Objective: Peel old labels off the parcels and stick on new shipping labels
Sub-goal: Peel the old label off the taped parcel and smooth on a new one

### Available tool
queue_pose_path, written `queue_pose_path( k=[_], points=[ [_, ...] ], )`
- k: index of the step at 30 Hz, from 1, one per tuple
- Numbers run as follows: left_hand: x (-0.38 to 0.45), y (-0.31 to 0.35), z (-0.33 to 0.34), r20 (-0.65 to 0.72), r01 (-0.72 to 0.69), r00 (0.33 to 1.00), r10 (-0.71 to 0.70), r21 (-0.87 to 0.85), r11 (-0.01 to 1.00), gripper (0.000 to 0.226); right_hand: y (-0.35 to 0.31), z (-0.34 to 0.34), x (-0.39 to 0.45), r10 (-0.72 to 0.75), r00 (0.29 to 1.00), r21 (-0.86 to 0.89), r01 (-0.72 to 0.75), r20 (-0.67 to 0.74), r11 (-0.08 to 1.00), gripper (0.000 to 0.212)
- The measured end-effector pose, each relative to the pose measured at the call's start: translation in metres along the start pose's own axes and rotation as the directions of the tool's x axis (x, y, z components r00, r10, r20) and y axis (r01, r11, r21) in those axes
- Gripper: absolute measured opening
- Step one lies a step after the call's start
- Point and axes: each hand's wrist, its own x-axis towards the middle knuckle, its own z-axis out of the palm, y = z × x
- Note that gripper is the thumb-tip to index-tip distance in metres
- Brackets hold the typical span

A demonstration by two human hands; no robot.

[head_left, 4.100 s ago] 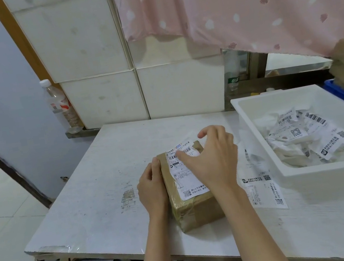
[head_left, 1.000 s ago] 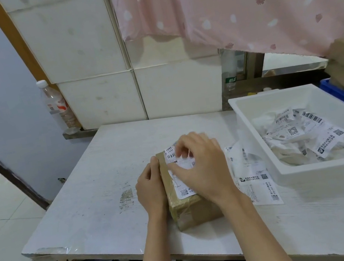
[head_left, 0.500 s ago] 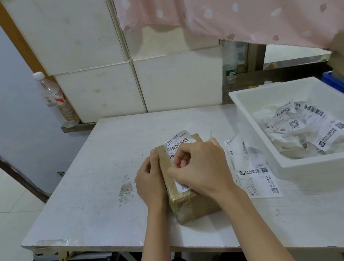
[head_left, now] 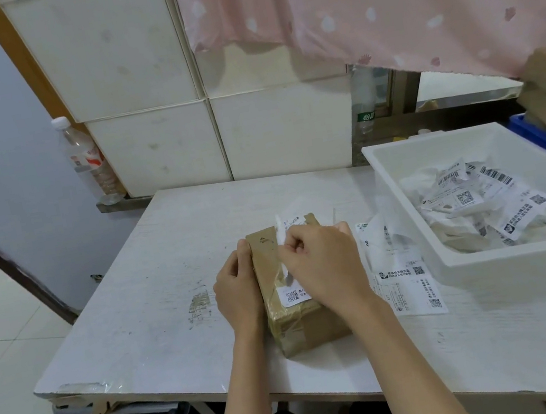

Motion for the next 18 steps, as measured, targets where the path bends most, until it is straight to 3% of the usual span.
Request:
queue_pose_path(
  k=[3,7,12,18],
  points=[
    [-0.0016,0.0026,-0.0001,0.005,0.003,1.000,-0.003,-0.005,1.000,0.057,0.0021,-0.0058,-0.0007,0.065,0.996,0.074,-0.061,-0.060,0.995,0.033],
    [-0.0034,0.0057,-0.0003,0.007,0.009,1.000,-0.009,-0.015,1.000,0.059,0.0019,-0.0038,0.0000,0.046,0.999,0.116,-0.042,-0.029,0.992,0.036],
    [-0.0038,0.0063,-0.0007,0.017,-0.007,1.000,0.007,-0.020,1.000,0.057,-0.0029,-0.0082,-0.0017,0.035,0.999,0.169,-0.034,-0.006,0.985,0.058],
    [-0.0009,0.0021,-0.0001,0.015,-0.001,1.000,0.001,-0.017,1.000,0.059,0.0003,-0.0080,-0.0071,-0.148,0.975,0.183,0.178,-0.166,0.967,0.025]
  ],
)
